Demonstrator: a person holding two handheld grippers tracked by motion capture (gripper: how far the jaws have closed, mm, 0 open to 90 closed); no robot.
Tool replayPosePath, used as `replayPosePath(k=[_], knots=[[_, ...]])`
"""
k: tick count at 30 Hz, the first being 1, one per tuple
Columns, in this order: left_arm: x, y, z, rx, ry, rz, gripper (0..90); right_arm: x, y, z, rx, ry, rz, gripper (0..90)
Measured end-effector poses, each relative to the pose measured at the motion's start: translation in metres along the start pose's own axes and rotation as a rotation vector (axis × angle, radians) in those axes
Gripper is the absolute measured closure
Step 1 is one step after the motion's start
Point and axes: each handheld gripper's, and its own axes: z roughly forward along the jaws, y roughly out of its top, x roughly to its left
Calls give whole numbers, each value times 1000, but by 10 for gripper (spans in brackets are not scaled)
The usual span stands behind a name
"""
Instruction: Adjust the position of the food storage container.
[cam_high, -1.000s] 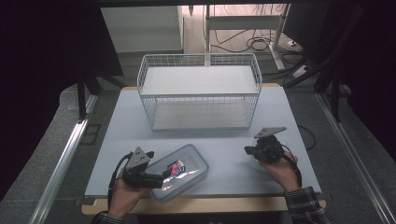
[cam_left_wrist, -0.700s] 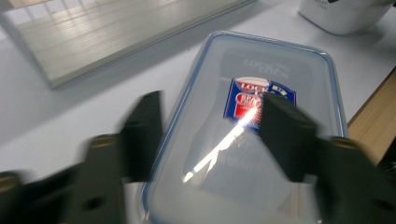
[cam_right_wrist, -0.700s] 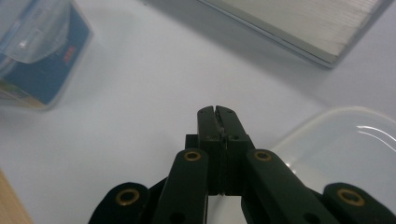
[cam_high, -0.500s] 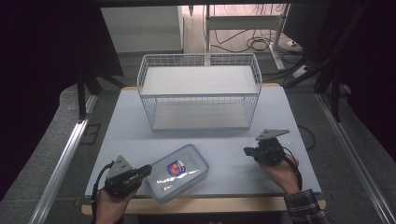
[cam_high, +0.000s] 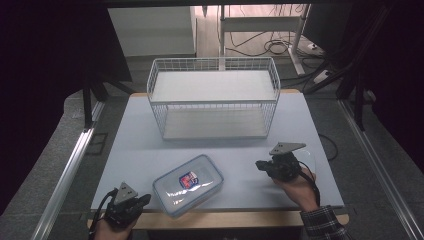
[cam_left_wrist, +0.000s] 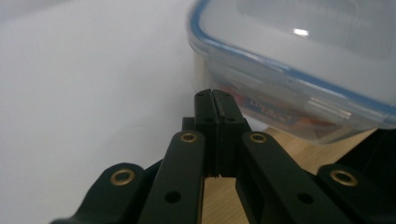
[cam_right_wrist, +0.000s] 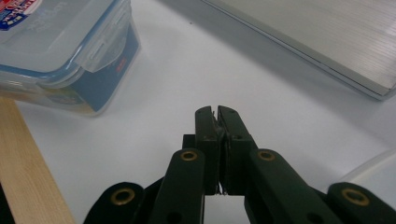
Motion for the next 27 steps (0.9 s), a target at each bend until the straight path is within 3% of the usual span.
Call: replayPosePath(k=[3,6,10,20,24,27], knots=[[-5,4,6,9,-20,8,899,1,0,0,-4,7,7,863],[-8,10,11,22,39,27,898,2,-1,1,0,33,20,864],[-5,15,20,39,41,23,898,5,-1,6,9,51,21,861],[1,33,41,23,-9,-26,898,10,0,13,23,61,3,852],[4,44,51,22,-8,-25,898,8,-1,10,44,13,1,848],[5,54,61,22,-18,-17,898,-1,-5,4,57,-44,20,849]])
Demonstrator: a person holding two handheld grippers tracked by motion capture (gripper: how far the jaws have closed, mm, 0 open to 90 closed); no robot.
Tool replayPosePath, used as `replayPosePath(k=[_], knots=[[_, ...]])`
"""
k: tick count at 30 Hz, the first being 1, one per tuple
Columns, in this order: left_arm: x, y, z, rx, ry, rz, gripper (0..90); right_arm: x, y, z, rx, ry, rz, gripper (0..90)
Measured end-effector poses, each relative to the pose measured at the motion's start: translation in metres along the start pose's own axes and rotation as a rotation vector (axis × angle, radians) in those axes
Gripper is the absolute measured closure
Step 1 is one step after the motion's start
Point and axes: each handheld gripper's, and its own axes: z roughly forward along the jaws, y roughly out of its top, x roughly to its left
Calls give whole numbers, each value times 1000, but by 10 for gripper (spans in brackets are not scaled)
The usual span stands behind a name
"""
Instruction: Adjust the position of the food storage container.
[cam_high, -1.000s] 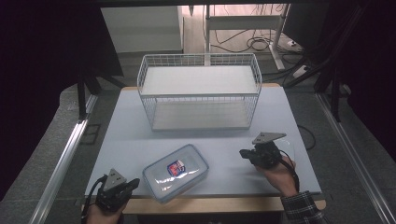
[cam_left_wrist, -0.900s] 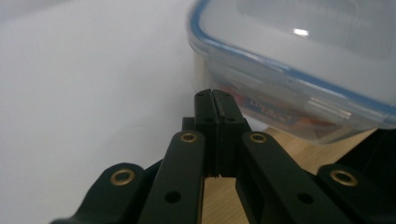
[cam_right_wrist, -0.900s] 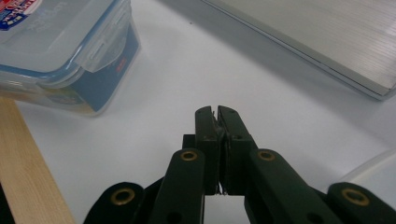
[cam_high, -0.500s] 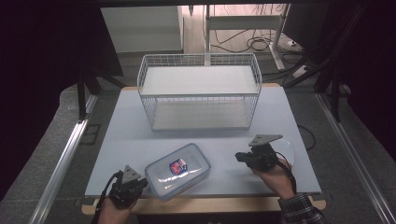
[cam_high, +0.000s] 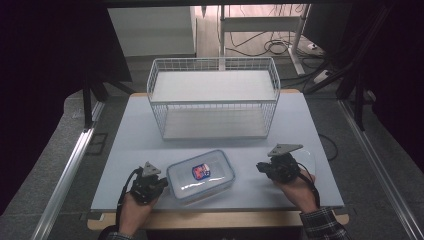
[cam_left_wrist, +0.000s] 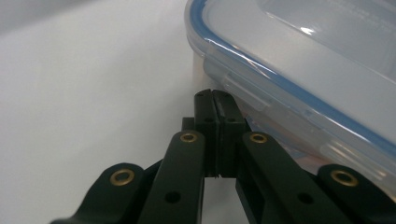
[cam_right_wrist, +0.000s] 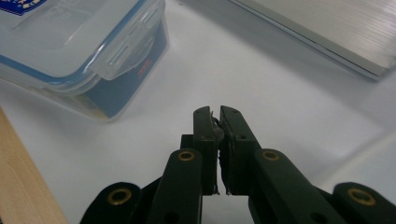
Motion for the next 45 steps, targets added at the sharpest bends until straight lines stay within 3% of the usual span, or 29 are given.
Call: replayPosePath(k=[3,7,19,22,26,28,32,36,39,42,45], knots=[[0,10,9,0,-1,15,898,-4,-3,-1,10,-8,13,850],[1,23,20,-3,-10,32,898,-12,-8,-3,27,-69,13,875],[0,51,46,-22,-40,58,896,-30,-14,-12,19,-102,57,883],[1,54,46,-28,-40,55,888,-27,-12,-10,18,-109,44,886],[1,50,29,-56,-44,46,886,-13,-8,-4,-1,-65,-1,889],[0,47,21,-77,-71,39,886,-4,-6,1,0,-38,-22,889],[-6,37,13,-73,-66,75,869,5,-4,7,-2,-15,-57,887],[-6,29,6,-89,-62,93,794,0,-6,2,-36,-12,-39,864],[-5,26,4,-104,-55,101,655,-3,-7,-1,-57,-3,-30,808],[-5,23,5,-106,-44,102,501,-4,-7,-2,-72,-10,-26,707],[-2,20,5,-100,-28,78,350,-5,-7,-2,-86,-17,-20,570]])
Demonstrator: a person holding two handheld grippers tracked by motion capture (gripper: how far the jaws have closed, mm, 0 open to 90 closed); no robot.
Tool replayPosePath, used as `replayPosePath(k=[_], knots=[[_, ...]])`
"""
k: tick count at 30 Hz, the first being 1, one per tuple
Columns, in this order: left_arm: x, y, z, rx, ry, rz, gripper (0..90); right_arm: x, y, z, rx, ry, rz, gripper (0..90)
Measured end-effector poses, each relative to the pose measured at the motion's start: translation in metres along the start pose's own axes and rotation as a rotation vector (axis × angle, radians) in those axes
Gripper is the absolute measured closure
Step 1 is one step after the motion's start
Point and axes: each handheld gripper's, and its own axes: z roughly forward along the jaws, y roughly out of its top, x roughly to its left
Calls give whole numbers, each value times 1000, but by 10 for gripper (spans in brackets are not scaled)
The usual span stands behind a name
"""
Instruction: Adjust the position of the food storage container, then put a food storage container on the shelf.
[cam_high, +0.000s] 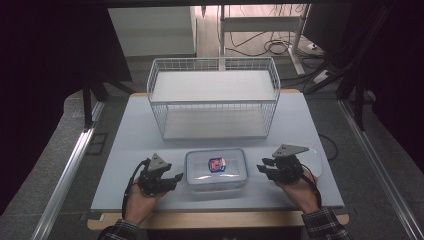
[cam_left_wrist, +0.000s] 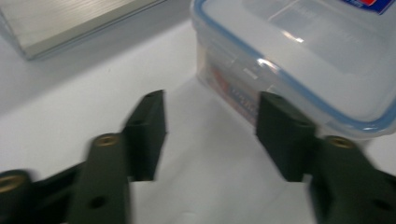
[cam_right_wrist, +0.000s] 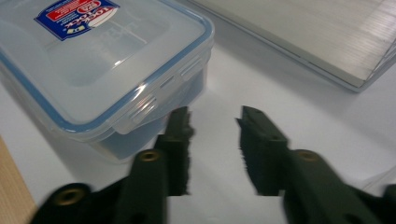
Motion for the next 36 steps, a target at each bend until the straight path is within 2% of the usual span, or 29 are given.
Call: replayPosePath(k=[4,10,12,16,19,26,27,28,33,36], knots=[[4,-2,-2,6,13,-31,178,-2,-1,2,-13,8,19,409],[7,-3,-4,-10,-8,-26,72,-2,0,5,-41,14,33,286],[8,-3,-3,-11,-24,-8,39,-3,1,4,-50,18,44,269],[8,-2,-3,-33,-32,-3,16,-5,0,6,-46,33,60,248],[9,-1,-3,-16,-26,7,22,-5,0,7,-45,49,65,215],[6,4,-7,4,-20,5,13,-2,4,7,-62,54,64,168],[7,6,-7,0,-25,-3,13,-1,4,7,-62,55,64,167],[8,8,-9,-15,-41,-29,29,0,6,7,-61,60,64,168],[7,14,-11,-33,-72,-36,74,3,13,5,-22,83,70,223],[4,20,-12,-42,-100,-38,95,5,16,4,-15,89,73,224]])
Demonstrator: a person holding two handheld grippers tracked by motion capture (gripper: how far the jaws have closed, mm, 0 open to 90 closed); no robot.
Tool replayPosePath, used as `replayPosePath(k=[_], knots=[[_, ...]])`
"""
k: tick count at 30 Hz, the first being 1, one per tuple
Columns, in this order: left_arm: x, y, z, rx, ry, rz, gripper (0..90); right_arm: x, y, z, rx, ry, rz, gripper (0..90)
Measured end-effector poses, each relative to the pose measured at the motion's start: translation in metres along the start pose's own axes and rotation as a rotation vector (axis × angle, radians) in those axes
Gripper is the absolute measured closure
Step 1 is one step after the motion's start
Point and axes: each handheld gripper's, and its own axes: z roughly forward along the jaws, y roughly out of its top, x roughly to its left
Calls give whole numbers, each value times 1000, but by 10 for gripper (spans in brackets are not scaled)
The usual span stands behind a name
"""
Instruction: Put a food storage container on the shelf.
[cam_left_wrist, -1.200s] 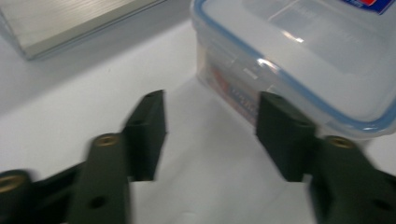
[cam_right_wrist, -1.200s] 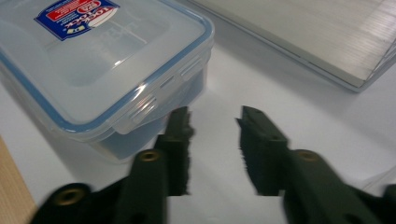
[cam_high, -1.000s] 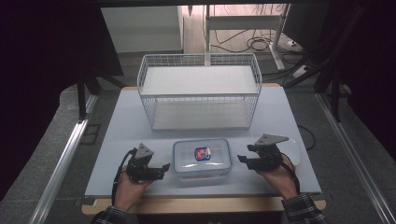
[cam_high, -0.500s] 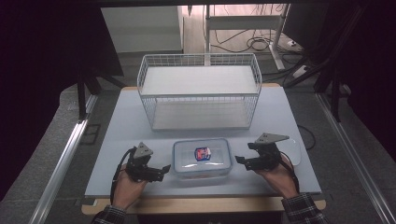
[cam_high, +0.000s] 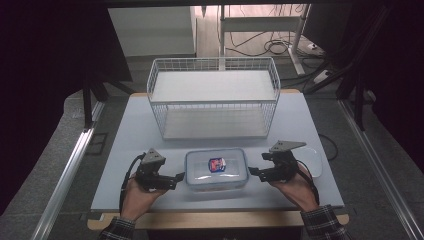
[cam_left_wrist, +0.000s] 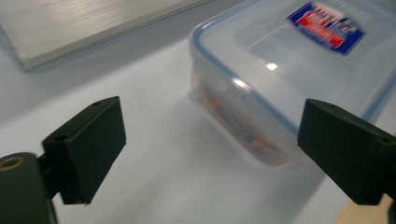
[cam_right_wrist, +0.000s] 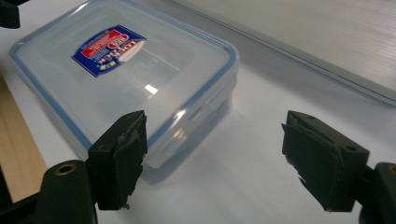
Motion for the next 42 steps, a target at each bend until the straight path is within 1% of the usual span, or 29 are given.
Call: replayPosePath(k=[2,5,6,9,11,12,13,14,15,17,19,20,21,22,23,25,27,29,30,31,32,33,34,35,37,38,39,40,42], knots=[[-2,3,1,-3,-15,-1,133,4,4,1,13,31,-14,210],[-5,7,4,-3,-49,-1,157,6,6,4,17,33,-19,206],[-6,8,6,-1,-60,-6,160,7,7,6,17,45,-16,201],[-9,11,14,15,-79,-1,153,8,9,13,25,83,4,185],[-8,13,22,44,-116,-21,147,8,10,17,36,93,13,164],[-7,13,27,63,-126,-32,140,8,10,20,46,107,18,145],[-6,12,30,70,-132,-37,117,7,10,27,71,145,42,130],[-4,12,34,69,-163,-60,117,7,10,27,71,145,42,130],[-2,11,37,75,-196,-82,113,7,10,30,79,156,49,126],[1,10,44,98,-255,-114,86,6,9,37,107,180,57,109],[3,9,49,122,-306,-143,64,5,9,42,122,216,94,94],[4,8,51,134,-335,-158,55,3,9,44,127,225,107,92],[5,7,52,140,-348,-167,53,2,9,45,132,238,120,88],[6,6,53,140,-357,-178,45,0,8,48,145,262,152,70],[7,6,54,143,-362,-182,47,-1,7,49,146,265,160,68],[4,7,50,145,-349,-161,55,-1,7,49,148,269,165,71],[1,7,47,153,-337,-139,69,-1,7,48,151,268,158,79],[-1,6,44,157,-338,-137,80,0,7,47,153,272,156,94],[-1,5,42,156,-339,-134,90,1,6,46,155,270,156,100],[-1,3,40,150,-338,-132,123,2,6,44,162,272,159,116],[-2,2,37,138,-336,-128,123,2,6,44,162,272,159,116],[-3,1,33,108,-334,-113,161,2,6,44,170,276,169,142],[-5,1,30,95,-328,-89,221,1,5,46,189,315,198,104],[-8,1,28,105,-315,-57,231,0,3,48,198,323,204,88],[-8,0,28,104,-315,-64,230,1,3,46,190,315,192,109],[-7,-1,29,95,-324,-81,231,2,5,43,187,301,183,146],[-5,-2,29,91,-339,-82,237,3,7,38,172,281,169,196],[-4,-2,28,83,-344,-82,255,3,8,35,169,272,172,224],[-3,-3,26,56,-341,-108,299,-1,7,31,160,284,186,279]])
